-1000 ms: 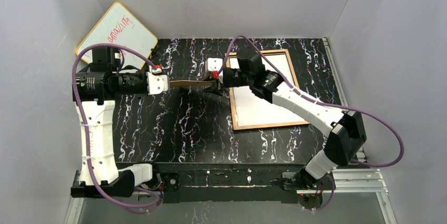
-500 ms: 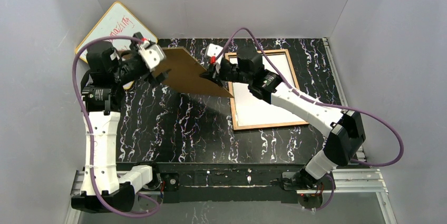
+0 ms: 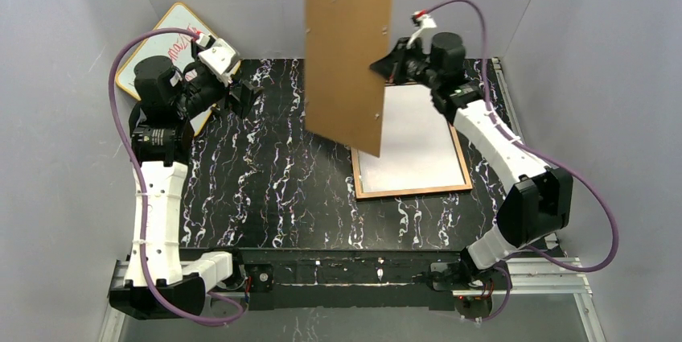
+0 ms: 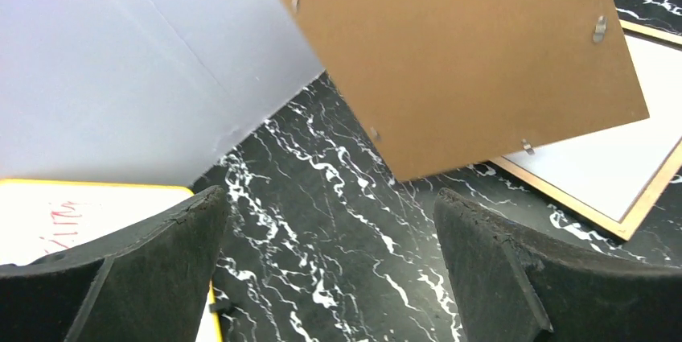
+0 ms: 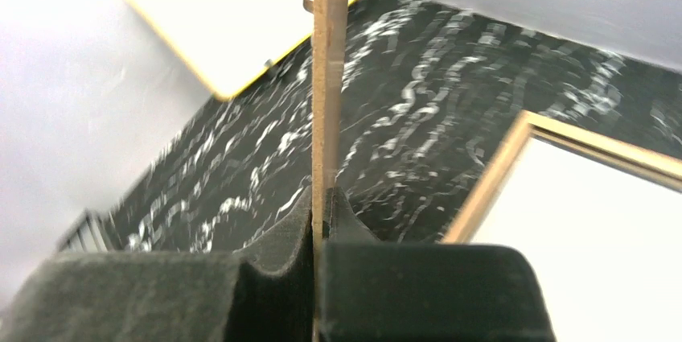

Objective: Put the photo into the frame
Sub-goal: Turn over the photo frame item at the center of the board, then move the photo frame to the center of the board.

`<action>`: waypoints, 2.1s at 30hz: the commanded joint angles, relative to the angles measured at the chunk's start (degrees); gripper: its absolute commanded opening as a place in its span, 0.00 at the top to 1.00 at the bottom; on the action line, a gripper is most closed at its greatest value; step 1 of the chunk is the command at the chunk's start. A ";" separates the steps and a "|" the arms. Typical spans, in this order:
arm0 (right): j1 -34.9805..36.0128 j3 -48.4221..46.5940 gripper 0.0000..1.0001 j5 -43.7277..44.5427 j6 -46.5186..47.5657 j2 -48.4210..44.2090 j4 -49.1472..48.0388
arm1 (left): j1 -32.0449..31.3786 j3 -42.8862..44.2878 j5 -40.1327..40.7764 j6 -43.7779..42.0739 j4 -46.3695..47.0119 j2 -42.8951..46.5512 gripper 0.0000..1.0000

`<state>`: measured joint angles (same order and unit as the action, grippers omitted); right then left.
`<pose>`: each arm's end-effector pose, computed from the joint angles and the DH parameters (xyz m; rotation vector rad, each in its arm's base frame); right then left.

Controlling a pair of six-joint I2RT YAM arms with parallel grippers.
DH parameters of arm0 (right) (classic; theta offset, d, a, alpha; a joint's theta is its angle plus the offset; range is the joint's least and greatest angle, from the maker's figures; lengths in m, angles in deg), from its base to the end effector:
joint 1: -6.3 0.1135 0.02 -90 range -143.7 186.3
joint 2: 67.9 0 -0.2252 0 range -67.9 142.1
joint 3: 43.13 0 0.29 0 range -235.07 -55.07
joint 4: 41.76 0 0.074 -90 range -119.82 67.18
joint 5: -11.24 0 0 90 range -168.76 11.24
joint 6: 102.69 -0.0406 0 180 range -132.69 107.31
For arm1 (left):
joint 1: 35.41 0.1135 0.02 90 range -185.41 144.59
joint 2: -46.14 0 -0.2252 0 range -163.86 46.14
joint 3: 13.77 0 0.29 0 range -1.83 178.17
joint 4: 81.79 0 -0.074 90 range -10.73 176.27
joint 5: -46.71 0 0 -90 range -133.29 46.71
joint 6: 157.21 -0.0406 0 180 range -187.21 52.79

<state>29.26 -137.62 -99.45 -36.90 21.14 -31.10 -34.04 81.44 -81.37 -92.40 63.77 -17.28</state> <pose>0.3778 0.1757 0.3560 -0.2673 1.7192 0.9140 0.2721 -0.0185 0.4628 0.8086 1.3923 -0.1782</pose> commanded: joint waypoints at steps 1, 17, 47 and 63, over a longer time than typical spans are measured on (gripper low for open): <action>-2.91 -0.30 0.99 -1.11 -12.49 -5.45 -5.31 | -0.03 -1.87 -0.51 4.53 1.26 -1.28 0.02; -14.61 4.99 0.99 13.69 -13.93 -24.51 16.68 | -16.45 -4.78 10.58 21.88 3.02 -26.50 0.02; -15.40 5.45 0.99 22.64 -15.78 -37.74 28.57 | -33.06 8.23 23.92 32.01 11.83 -58.76 0.41; -15.40 5.03 0.99 22.63 -15.26 -38.67 28.95 | -33.97 7.17 26.28 29.06 9.76 -59.00 0.51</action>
<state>13.88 -128.81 -76.37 -51.48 -16.06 4.01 -68.16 89.00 -56.41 -62.08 74.68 -76.47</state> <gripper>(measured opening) 0.053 0.497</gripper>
